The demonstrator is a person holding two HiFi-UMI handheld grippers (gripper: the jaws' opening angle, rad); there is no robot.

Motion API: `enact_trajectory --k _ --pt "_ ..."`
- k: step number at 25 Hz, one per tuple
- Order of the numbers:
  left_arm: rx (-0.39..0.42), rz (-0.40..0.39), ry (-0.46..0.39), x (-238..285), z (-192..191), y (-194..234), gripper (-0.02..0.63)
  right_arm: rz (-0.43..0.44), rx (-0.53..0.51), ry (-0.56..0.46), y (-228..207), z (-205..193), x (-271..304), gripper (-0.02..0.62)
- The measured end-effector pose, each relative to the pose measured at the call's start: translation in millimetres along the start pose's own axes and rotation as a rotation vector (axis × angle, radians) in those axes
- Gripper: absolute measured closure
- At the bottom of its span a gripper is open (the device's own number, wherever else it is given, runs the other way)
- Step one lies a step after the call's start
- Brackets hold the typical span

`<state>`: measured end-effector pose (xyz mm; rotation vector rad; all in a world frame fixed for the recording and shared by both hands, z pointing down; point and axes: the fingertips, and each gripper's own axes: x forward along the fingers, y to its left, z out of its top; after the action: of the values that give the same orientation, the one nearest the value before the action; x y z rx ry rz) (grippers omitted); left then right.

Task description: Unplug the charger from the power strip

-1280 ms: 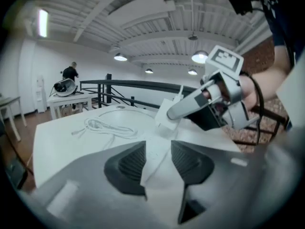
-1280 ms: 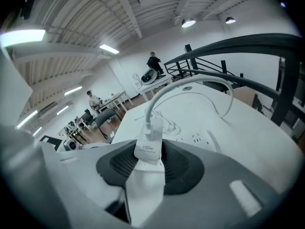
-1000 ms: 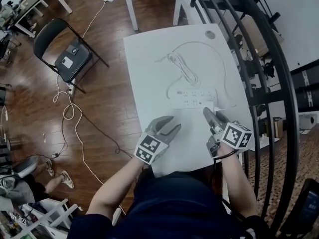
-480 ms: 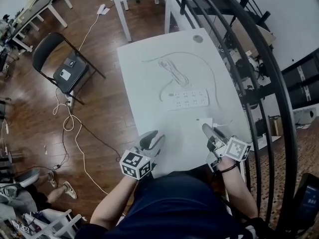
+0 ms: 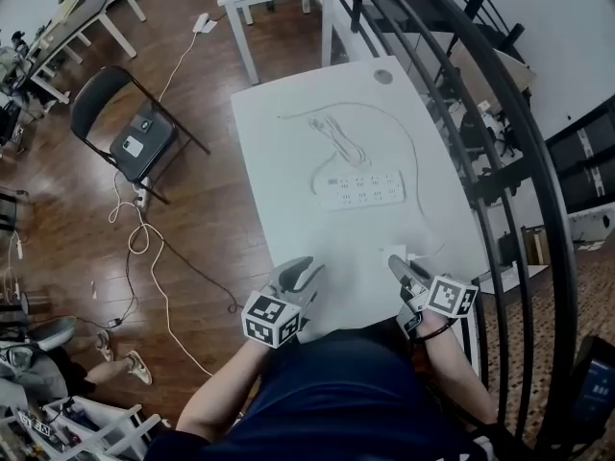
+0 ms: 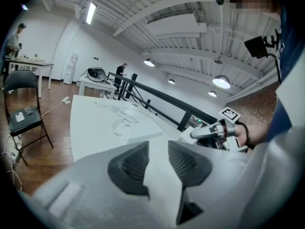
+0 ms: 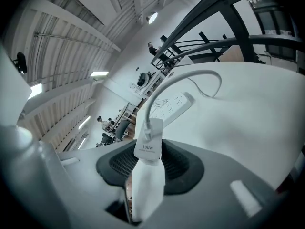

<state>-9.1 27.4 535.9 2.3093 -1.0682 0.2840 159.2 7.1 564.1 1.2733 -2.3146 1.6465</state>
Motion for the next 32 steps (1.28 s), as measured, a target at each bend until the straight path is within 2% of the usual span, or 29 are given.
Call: enact_trajectory --k 7,18,30,32 --pt "-0.004 0.014 0.029 -3.1 -11.7 -0.1 0.482 -0.083 -0.012 0.023 -50.2 -15.5 12.9 0.446" --pt "0.002 0.029 0.077 -3.7 -30.3 -3.1 0.483 -0.132 -0.123 0.109 -75.6 -31.8 24.2 0.444" --pt "0.003 0.009 0.109 1.5 -33.9 -2.6 0.489 -0.174 -0.107 0.137 -90.6 -44.6 24.2 0.451" --pt "0.004 0.005 0.112 3.0 -33.8 -3.1 0.489 -0.201 -0.134 0.127 -94.1 -41.2 23.4 0.427"
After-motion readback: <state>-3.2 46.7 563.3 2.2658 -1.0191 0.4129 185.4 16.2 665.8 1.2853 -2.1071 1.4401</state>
